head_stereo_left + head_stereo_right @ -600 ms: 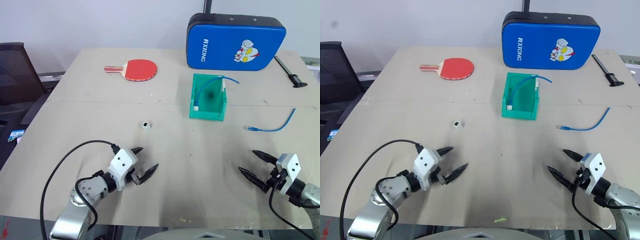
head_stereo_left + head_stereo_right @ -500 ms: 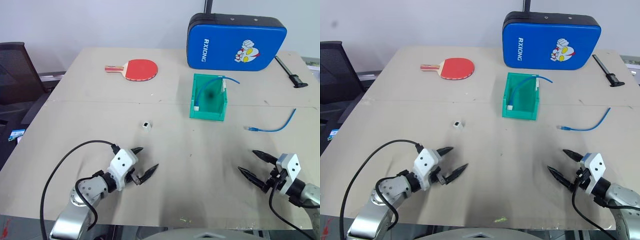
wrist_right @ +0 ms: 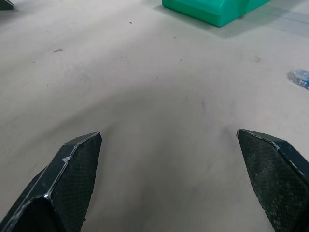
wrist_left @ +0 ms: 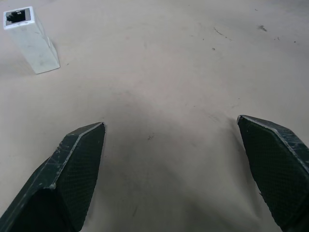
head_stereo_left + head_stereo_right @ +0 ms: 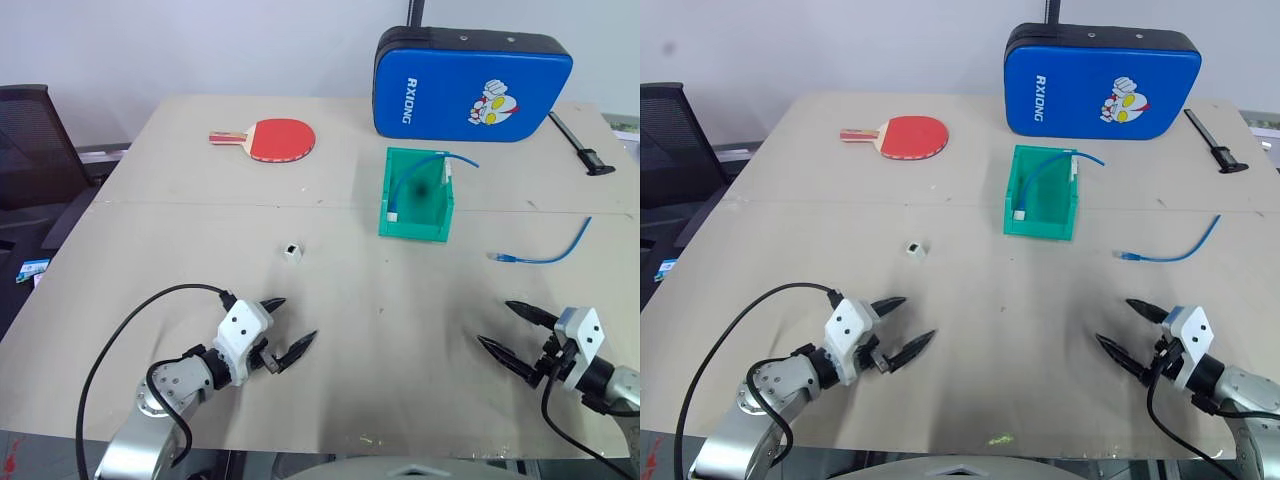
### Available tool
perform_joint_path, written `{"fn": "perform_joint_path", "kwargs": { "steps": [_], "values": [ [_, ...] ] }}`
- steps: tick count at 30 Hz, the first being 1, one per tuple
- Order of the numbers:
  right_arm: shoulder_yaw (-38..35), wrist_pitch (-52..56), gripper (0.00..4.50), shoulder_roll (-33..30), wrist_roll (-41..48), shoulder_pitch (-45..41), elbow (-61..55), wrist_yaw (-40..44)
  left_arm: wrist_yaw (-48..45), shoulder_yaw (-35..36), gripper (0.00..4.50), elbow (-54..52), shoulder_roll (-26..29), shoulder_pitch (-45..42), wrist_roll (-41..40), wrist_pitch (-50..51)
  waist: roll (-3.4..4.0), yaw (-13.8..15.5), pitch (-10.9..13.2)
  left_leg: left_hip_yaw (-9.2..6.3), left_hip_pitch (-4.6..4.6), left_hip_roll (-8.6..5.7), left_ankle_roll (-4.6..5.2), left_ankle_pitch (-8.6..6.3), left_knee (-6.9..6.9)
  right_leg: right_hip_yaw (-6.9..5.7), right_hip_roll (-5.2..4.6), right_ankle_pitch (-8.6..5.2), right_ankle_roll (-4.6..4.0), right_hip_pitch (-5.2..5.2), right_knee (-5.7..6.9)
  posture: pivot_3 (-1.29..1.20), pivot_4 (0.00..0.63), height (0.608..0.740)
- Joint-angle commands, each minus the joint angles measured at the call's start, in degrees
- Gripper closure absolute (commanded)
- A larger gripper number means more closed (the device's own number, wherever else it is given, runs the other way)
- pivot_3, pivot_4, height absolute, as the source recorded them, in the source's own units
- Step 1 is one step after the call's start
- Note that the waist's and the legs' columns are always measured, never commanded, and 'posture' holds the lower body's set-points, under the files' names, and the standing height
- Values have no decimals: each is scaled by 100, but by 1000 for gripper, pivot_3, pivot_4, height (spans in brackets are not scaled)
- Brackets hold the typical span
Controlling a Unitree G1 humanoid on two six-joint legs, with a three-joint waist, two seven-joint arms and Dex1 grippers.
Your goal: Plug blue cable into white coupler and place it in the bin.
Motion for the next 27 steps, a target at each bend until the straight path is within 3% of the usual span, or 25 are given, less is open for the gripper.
{"fn": "perform_joint_path", "kwargs": {
  "steps": [1, 8, 11, 18, 25, 27],
  "values": [
    [-149, -72, 83, -87, 75, -47, -17, 71, 11, 80, 0, -264, -19, -15, -108, -31, 0, 1, 0, 0, 0, 0, 0, 0, 0, 0, 0, 0, 0, 0, 0, 0, 150, 740],
    [-299, 174, 83, -332, 200, -491, 225, 84, -148, 187, 0, -369, 110, -261, -245, 45, 0, 0, 0, 4, 1, 0, 0, 0, 2, 3, 0, 0, -2, 0, 0, 0, 150, 740],
    [-277, 411, 83, -637, 170, -911, 487, 171, -400, 304, 0, -602, 255, -586, -806, 377, -1, -3, 0, 7, 1, 0, 0, 0, 6, 5, 2, 2, -6, 0, 4, 0, 150, 740],
    [335, 694, 83, -1454, -418, -2935, 2232, 693, -1142, 466, 0, -1209, 1116, -1589, -2120, 1519, -4, -36, 3, 33, 12, 1, 0, 1, 7, 24, 31, 10, -3, 0, 14, 0, 150, 740],
    [1249, 420, 83, -1485, -1171, -4952, 4576, 1682, -1240, 492, 0, -1130, 1490, -2510, -2486, 2095, -22, -70, 17, 82, 51, 13, 10, -5, -4, 71, 44, 9, -1, 13, 14, 0, 150, 740],
    [1419, 349, 593, -1483, -1290, -5207, 4922, 1966, -1287, 550, 0, -1129, 1602, -2565, -2536, 2203, -23, -84, 17, 83, 51, 16, 16, -9, -5, 74, 44, 10, 0, 13, 12, 0, 150, 740]
  ]
}}
